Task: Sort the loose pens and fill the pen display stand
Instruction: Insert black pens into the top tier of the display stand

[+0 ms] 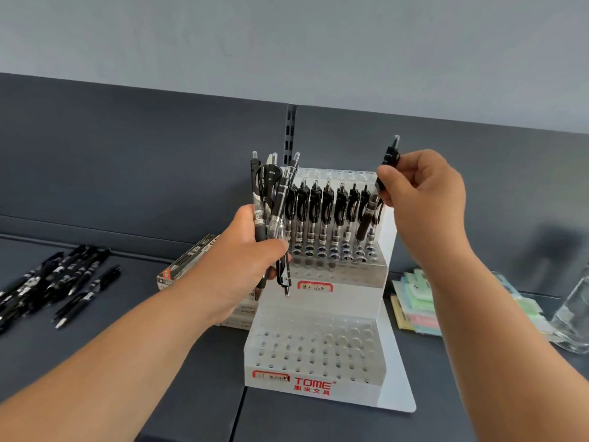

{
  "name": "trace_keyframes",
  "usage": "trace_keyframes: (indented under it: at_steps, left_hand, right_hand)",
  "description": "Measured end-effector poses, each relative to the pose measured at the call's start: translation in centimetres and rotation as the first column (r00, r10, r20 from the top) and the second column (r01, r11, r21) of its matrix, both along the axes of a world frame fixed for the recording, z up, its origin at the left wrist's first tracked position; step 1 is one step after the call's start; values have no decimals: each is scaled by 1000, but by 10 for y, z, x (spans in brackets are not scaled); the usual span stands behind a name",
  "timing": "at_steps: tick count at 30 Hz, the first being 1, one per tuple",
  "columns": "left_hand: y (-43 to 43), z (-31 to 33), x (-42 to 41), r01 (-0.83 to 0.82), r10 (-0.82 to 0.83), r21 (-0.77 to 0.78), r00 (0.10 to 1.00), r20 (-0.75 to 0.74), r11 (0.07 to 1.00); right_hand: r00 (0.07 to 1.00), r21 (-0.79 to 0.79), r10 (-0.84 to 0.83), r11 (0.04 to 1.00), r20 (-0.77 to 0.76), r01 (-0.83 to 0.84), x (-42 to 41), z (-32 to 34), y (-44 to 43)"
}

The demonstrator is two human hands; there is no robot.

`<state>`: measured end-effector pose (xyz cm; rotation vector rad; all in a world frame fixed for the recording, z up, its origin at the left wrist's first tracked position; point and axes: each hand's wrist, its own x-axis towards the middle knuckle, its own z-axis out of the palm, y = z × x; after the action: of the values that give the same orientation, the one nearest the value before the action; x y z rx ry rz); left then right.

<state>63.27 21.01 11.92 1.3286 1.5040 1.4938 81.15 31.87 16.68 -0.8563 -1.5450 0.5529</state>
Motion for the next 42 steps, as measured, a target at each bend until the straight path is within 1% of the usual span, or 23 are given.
trace_keyframes:
  at_steps: [5,13,16,23,25,26,27,29,31,33,34,36,39,42]
  left_hand:
    - [3,-2,3,6,-6,0,1000,12,1000]
    - [7,-3,2,41,-41,-2,999,31,999]
    - [10,-4,2,54,-54,3,997,55,999]
    - [12,-2,6,97,-97,11,990,101,995]
    - [11,0,8,120,-120,5,984,128,993]
    - [10,1,9,131,-131,6,982,139,991]
    - [10,2,11,141,-141,10,979,149,990]
    - [10,4,14,167,-169,27,973,159,986]
    - [11,5,16,205,-207,32,968,142,978]
    - [10,5,19,242,-241,14,962,125,970]
    - [9,6,21,257,-256,4,959,122,966]
    - [8,6,22,284,-281,-8,951,126,959]
    - [10,8,27,264,-261,5,950,171,965]
    - [11,9,30,196,-200,38,966,161,980]
  right_hand:
    - [998,4,-16,1000,62,15,-8,-6,6]
    - [967,-66,-52,995,250,71,-14,-33,14]
    - [944,-63,-71,993,322,96,-17,-43,14]
    - [912,-48,-130,986,388,161,-16,-41,11]
    - [921,12,-175,983,348,183,-16,-36,2]
    - [937,30,-163,986,309,161,-17,-32,-4]
    - [956,22,-113,994,270,111,-19,-30,-11]
    - [975,-92,84,994,205,-66,-24,-27,-25]
    - [964,-258,260,937,63,-236,-29,-27,-30]
    - [936,-376,326,857,-135,-352,-31,-26,-27]
    - [918,-409,342,822,-203,-397,-30,-25,-25]
    - [889,-425,394,781,-233,-458,-29,-23,-23]
    - [882,-387,418,793,-216,-470,-27,-24,-22]
    - [885,-382,392,800,-250,-462,-27,-27,-22]
